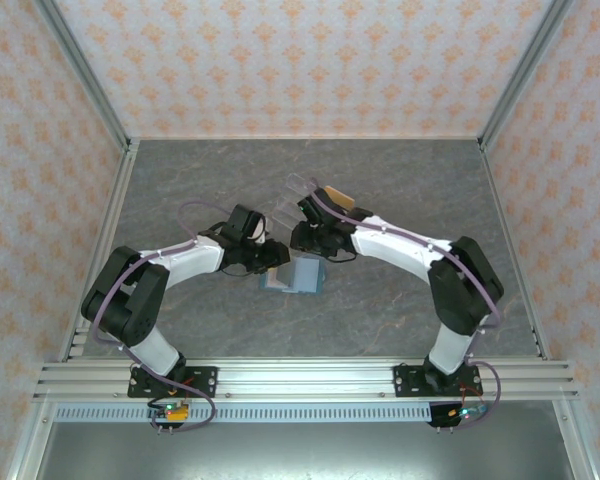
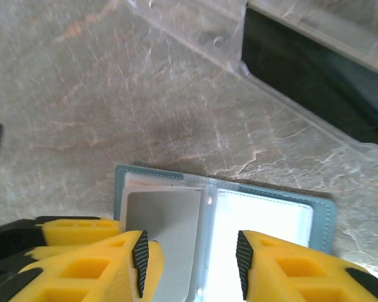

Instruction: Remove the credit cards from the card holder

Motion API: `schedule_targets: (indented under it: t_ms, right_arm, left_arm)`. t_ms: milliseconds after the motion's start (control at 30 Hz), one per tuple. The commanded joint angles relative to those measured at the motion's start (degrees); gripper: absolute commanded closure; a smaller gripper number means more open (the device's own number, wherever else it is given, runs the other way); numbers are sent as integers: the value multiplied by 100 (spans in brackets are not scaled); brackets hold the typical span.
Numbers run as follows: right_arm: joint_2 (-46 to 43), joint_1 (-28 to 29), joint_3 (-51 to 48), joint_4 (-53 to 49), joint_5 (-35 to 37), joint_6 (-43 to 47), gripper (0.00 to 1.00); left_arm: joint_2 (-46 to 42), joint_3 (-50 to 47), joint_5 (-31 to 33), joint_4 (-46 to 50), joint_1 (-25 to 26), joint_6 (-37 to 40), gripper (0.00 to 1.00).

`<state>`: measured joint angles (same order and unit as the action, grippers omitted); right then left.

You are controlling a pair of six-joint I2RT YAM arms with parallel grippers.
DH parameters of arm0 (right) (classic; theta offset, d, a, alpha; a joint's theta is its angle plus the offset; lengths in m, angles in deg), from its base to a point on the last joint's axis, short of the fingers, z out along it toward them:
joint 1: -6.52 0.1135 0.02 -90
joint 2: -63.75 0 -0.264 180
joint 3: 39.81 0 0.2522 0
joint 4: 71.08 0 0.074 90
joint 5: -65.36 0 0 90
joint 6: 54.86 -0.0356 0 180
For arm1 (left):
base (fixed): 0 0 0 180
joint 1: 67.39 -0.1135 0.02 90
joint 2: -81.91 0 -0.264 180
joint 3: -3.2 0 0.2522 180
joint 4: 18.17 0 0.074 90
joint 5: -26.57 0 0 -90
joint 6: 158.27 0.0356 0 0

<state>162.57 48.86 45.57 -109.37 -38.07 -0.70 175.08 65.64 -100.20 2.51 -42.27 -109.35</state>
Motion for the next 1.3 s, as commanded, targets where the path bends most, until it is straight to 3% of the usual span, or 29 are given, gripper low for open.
schedule_targets:
  t_ms: [0, 200, 467, 733, 1267]
  right_arm:
    - [-351, -120, -236, 118, 548, -123, 56]
    - [-570, -183, -336, 59, 796, -143, 56]
    - [-615, -201, -306, -117, 831, -49, 56]
    - [-82, -72, 30, -559, 94, 332, 63]
    - [1015, 98, 345, -940, -280, 408, 66]
  left_arm:
    - [-216, 22, -283, -334, 145, -281, 61]
    - [31, 325, -335, -419, 473, -430, 48]
    - [57, 499, 19, 38, 444, -284, 44]
    - [-237, 150, 424, 452, -31, -225, 58]
    - [101, 198, -25, 208, -24, -172, 68]
